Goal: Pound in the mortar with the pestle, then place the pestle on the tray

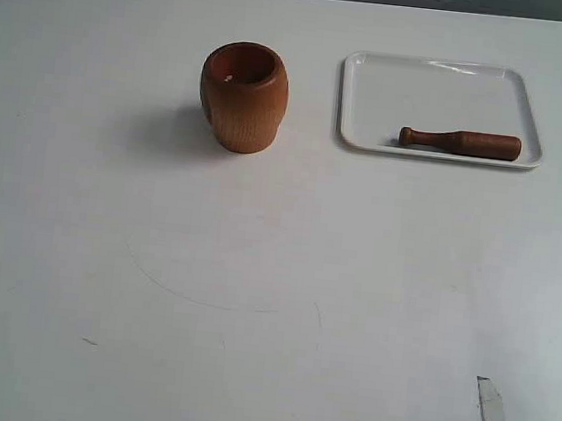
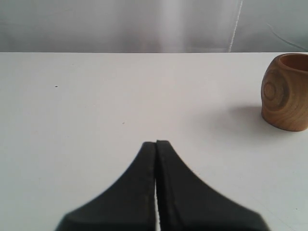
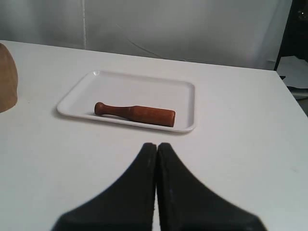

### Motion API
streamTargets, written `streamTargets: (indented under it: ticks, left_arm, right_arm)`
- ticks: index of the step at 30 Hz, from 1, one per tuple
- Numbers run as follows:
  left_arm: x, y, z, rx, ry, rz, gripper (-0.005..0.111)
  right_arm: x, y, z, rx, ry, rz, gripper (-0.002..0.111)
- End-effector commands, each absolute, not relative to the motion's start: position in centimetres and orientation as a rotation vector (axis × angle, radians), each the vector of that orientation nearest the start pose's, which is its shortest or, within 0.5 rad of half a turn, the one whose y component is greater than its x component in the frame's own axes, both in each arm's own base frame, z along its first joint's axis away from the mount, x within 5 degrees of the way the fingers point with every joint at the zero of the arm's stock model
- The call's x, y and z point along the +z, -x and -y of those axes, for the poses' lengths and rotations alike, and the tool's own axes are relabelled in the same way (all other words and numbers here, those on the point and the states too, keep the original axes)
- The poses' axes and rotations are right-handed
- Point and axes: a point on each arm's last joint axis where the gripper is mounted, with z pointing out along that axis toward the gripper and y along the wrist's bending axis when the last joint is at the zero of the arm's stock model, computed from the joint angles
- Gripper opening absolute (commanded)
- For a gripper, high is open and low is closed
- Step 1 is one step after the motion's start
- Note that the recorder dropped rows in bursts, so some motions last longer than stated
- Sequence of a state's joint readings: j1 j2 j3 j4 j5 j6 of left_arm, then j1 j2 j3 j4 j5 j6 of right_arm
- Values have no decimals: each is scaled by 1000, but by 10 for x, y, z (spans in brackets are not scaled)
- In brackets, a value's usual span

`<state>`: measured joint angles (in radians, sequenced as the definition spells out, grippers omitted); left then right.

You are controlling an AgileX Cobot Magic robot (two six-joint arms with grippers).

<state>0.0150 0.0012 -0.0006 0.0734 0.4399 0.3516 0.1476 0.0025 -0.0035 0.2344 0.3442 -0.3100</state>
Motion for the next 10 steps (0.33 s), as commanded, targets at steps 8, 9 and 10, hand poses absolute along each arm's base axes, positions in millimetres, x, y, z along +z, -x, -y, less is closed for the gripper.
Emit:
streamTargets:
  ticks: [8, 9, 10]
  left_arm:
    - [174, -51, -3, 302, -361, -1897, 0]
    - [174, -51, -3, 302, -361, -1897, 0]
    - [174, -51, -3, 302, -361, -1897, 0]
  right_arm:
    - [183, -52, -15, 114, 270, -1803, 0]
    - [183, -52, -15, 114, 270, -1803, 0]
    - [183, -52, -15, 114, 270, -1803, 0]
